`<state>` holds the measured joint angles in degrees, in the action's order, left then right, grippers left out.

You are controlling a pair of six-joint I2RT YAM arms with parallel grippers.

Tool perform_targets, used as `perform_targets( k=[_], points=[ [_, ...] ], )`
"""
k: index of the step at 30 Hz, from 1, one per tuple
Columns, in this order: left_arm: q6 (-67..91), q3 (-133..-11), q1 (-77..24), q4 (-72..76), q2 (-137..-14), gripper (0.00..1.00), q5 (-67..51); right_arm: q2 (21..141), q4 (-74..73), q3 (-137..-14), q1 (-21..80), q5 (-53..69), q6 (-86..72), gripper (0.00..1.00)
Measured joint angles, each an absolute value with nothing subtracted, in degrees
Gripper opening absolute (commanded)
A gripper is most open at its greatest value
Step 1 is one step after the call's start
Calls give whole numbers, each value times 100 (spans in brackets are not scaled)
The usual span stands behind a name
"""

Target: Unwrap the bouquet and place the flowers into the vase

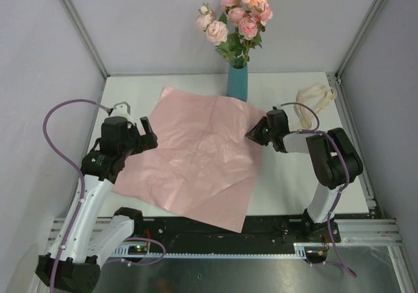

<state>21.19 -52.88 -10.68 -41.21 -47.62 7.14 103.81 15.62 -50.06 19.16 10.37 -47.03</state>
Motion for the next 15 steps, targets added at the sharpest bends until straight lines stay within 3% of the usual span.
perform_targets(
  k=[10, 15],
  points=[
    [2255, -5293, -1068, -4121, -4735, 100, 668, 10154, 1262, -4731, 2003, 248, -5043, 29],
    [2257, -5293, -1068, -4121, -4678, 100, 642, 9644, 744, -4600, 2034, -169, -4954, 35]
  ],
)
